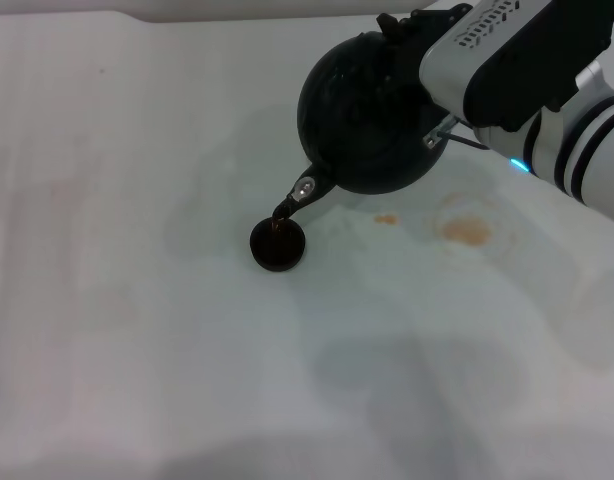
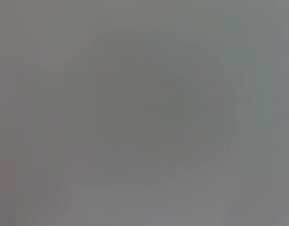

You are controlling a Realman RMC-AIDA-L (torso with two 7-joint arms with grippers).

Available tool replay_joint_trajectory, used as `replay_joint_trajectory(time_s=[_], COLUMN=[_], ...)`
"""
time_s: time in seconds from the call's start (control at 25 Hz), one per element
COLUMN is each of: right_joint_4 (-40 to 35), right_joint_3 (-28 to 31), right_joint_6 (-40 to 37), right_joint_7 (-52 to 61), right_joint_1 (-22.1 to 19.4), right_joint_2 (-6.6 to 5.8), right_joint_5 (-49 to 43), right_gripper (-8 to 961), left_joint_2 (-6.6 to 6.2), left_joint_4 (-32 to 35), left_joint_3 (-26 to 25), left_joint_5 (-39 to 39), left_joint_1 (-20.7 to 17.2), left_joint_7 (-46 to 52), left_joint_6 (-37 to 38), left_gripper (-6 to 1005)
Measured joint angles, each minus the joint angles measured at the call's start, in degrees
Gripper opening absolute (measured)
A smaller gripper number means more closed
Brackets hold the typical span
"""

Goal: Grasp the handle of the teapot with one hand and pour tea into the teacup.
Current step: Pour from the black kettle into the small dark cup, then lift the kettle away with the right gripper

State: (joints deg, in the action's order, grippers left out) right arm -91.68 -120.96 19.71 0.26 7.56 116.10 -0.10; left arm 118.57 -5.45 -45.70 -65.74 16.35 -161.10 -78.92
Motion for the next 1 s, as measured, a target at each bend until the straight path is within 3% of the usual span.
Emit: replay_joint_trajectory(time_s=[1.0], right_joint_4=[0.0], right_joint_3=[-0.1], right_joint_6=[0.3], right_joint_7=[0.0], right_joint_1=[0.1], right_joint_2=[-0.09], right_joint_5=[-0.2], right_gripper=[196], left_joint_2=[0.00], left_joint_4=[0.0], left_joint_3=[0.0], left_joint_5=[0.0], left_joint_1=[0.0], left_joint_7=[0.0], left_joint_6=[0.0], left_gripper=[891])
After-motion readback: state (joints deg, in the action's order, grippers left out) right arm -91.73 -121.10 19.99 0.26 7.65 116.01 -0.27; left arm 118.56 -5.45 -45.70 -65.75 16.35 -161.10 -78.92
